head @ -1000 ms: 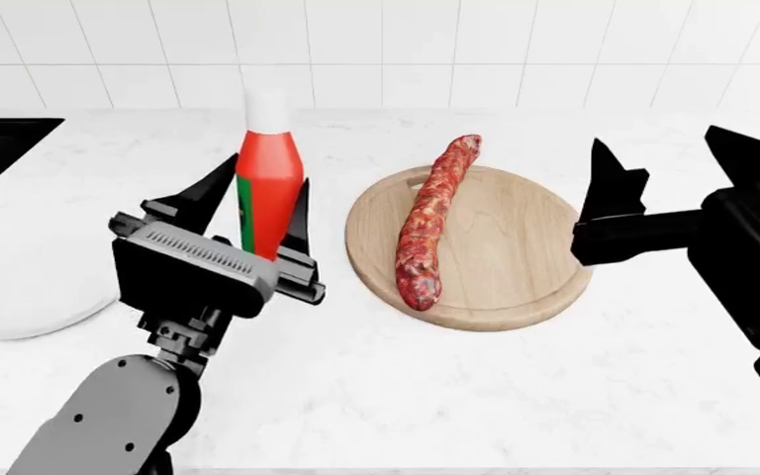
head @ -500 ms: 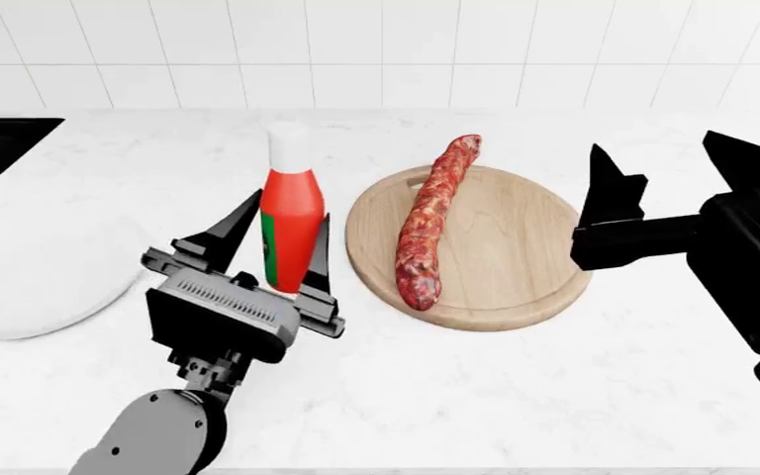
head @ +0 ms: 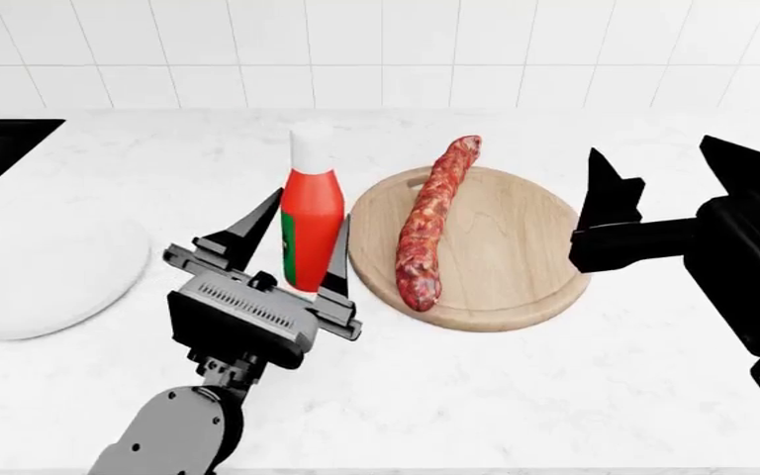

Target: Pick the salami from the plate and place it on the cutting board. Then pick the condiment bottle from the cabinet and place it next to the cutting board.

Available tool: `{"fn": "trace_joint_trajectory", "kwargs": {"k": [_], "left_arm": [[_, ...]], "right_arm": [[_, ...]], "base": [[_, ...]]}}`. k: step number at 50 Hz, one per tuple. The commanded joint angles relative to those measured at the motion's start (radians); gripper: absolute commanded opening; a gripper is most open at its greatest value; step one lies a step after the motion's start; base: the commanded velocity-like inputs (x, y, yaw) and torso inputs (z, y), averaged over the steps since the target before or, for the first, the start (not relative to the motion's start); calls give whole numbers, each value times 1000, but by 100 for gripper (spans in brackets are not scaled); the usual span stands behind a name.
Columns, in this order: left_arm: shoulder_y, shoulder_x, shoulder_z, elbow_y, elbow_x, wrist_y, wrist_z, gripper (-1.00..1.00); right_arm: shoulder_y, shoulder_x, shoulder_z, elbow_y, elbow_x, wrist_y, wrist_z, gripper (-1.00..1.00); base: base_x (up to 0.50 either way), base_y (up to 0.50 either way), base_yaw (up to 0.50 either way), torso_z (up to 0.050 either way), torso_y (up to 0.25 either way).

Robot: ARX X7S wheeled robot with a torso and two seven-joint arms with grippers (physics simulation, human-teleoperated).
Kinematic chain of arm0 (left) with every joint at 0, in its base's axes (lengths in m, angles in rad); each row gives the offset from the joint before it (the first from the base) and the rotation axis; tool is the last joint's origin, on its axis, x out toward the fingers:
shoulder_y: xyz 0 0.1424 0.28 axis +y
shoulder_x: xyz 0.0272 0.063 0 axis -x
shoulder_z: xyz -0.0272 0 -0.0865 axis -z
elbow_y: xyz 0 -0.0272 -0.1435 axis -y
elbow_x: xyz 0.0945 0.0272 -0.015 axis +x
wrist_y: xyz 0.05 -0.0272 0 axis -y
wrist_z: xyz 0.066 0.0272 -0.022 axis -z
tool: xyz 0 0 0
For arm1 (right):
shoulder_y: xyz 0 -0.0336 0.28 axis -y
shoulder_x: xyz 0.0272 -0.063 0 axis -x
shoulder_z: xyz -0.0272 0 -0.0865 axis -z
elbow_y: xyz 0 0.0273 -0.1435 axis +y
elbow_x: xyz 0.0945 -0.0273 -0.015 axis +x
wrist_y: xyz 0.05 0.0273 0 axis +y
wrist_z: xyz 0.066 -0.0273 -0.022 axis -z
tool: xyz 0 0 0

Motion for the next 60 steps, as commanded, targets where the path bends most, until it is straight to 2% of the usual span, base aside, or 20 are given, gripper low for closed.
{"fn": "trace_joint_trajectory", "kwargs": {"k": [1, 13, 14, 39, 43, 49, 60], "left_arm": [[16, 28, 23, -52, -42, 32, -34, -100], [37, 18, 25, -44, -44, 32, -42, -100], [39, 17, 25, -43, -44, 32, -42, 100], [39, 7, 31, -36, -50, 26, -45, 100], [47, -24, 32, 39, -59, -15, -46, 100], [24, -93, 6, 231, -129, -166, -64, 100], [-41, -177, -81, 476, -260, -333, -128, 100]], "right_arm": [[-2, -1, 0, -1, -1, -1, 0, 100], [-7, -11, -4, 1, -10, 0, 0, 100], [-6, -13, -4, 2, -11, 1, 1, 100], [-1, -29, -8, 11, -18, 12, 2, 100], [3, -27, -7, 11, -14, 15, 4, 100], [5, -24, -3, 3, -9, 16, 7, 100], [22, -31, 1, -2, 0, 23, 10, 100]], "base": [[0, -3, -4, 0, 0], [2, -2, -3, 0, 0], [0, -3, 0, 0, 0], [0, 0, 0, -2, 0], [0, 0, 0, 0, 0], [0, 0, 0, 0, 0], [0, 0, 0, 0, 0]]}}
